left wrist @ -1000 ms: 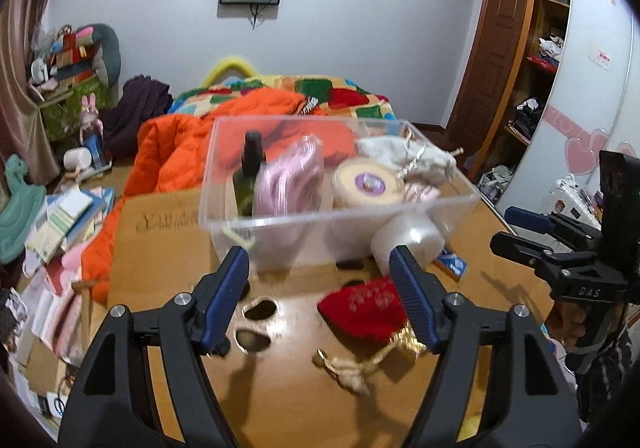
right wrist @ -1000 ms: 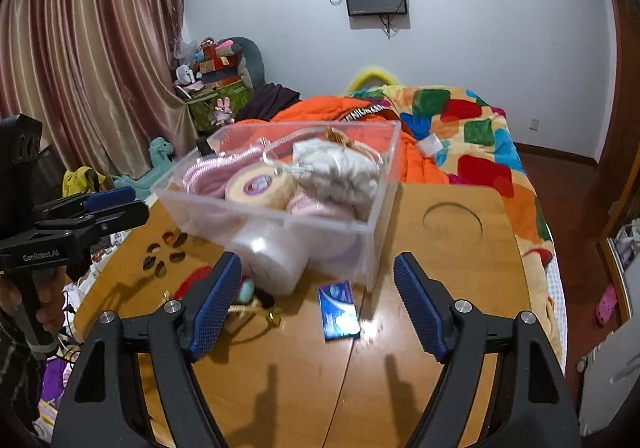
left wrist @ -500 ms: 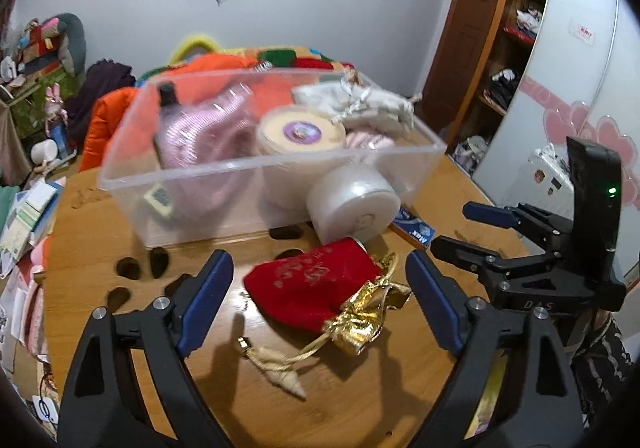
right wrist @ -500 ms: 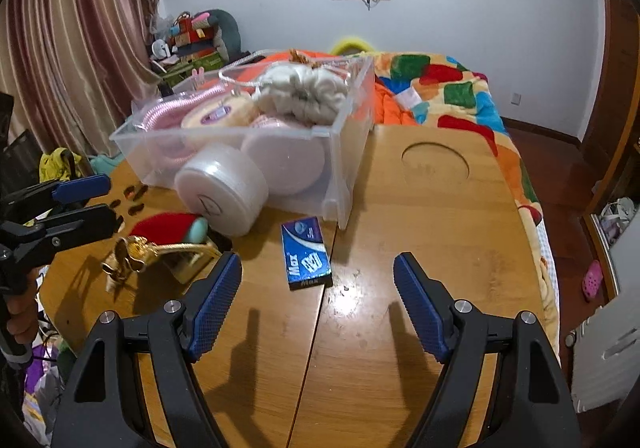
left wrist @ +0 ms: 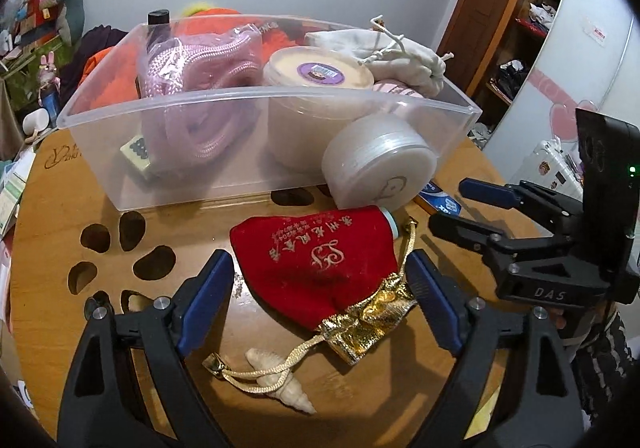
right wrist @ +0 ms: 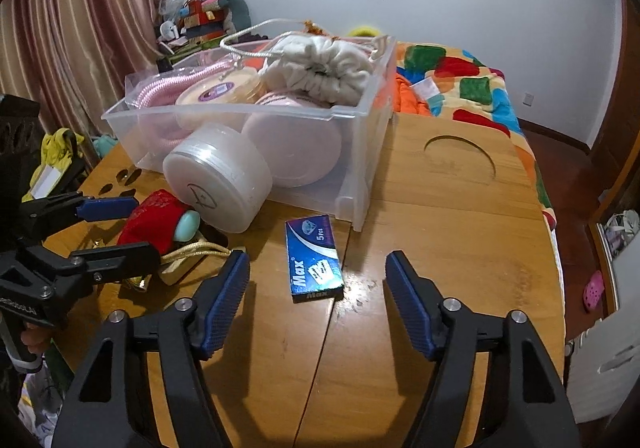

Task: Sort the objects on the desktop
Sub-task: 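Grasp the red gift pouch with the left tool while the right tool grasps the blue Max box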

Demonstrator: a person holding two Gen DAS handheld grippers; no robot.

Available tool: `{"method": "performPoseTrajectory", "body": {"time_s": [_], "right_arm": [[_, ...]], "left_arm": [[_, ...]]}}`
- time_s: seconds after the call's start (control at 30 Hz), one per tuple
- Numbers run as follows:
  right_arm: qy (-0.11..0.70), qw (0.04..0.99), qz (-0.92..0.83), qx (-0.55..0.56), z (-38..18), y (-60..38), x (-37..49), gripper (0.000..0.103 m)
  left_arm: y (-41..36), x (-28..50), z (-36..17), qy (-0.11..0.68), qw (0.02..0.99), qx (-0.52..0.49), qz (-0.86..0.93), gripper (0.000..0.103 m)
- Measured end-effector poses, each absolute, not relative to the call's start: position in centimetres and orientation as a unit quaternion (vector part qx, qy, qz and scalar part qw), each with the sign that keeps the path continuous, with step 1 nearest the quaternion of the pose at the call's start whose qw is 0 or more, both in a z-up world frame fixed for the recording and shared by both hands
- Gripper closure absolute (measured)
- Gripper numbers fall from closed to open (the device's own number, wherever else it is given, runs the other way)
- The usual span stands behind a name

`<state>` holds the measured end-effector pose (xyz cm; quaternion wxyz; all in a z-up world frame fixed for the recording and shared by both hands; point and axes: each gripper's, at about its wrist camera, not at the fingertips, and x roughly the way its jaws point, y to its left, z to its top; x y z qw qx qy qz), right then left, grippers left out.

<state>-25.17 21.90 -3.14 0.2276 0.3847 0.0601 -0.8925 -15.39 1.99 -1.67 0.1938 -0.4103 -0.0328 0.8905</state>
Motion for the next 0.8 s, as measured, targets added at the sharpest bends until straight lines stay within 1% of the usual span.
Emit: {"method": "performPoseTrajectory", "body": {"time_s": [0.03,0.1,0.13,0.23,0.3,0.43,0.57,0.7,0.8], "right_arm": [[0.062,0.228,-0.892,0.386,-3.2,21.8,-25.3,0.039],[0.068,0.228,-0.89,0.389,-3.5,21.5,-25.4,0.048],[0.071,0.228,-0.89,0.389,-3.6,21.4,-25.4,0.05],[0.08,0.229,-0.891,0.383,-3.6,21.1,-25.2,0.055],[0.08,0.234,-0.89,0.383,-3.6,21.0,-25.1,0.06],[0.082,0.234,-0.892,0.379,-3.6,21.1,-24.8,0.066],[0.076,0.229,-0.892,0.381,-3.5,21.7,-24.7,0.078],[0.061,0.232,-0.891,0.386,-3.5,22.1,-24.6,0.078],[0.061,0.23,-0.892,0.385,-3.4,22.2,-24.3,0.079]], "left_arm": [[2.1,-15.3,-1.7,-0.028,0.192,-0.408,0.892,0.02],[2.5,-15.1,-1.7,-0.017,0.19,-0.403,0.895,0.025],[2.6,-15.1,-1.6,-0.014,0.19,-0.401,0.896,0.026],[2.8,-15.0,-1.6,-0.008,0.19,-0.399,0.897,0.034],[2.6,-14.9,-1.7,-0.011,0.19,-0.398,0.898,0.039],[1.9,-15.0,-1.8,-0.023,0.189,-0.398,0.898,0.048],[1.1,-15.0,-1.8,-0.032,0.181,-0.398,0.899,0.056],[0.5,-15.0,-1.6,-0.045,0.175,-0.397,0.9,0.061],[-0.6,-14.7,-1.1,-0.058,0.176,-0.388,0.903,0.062]]}}
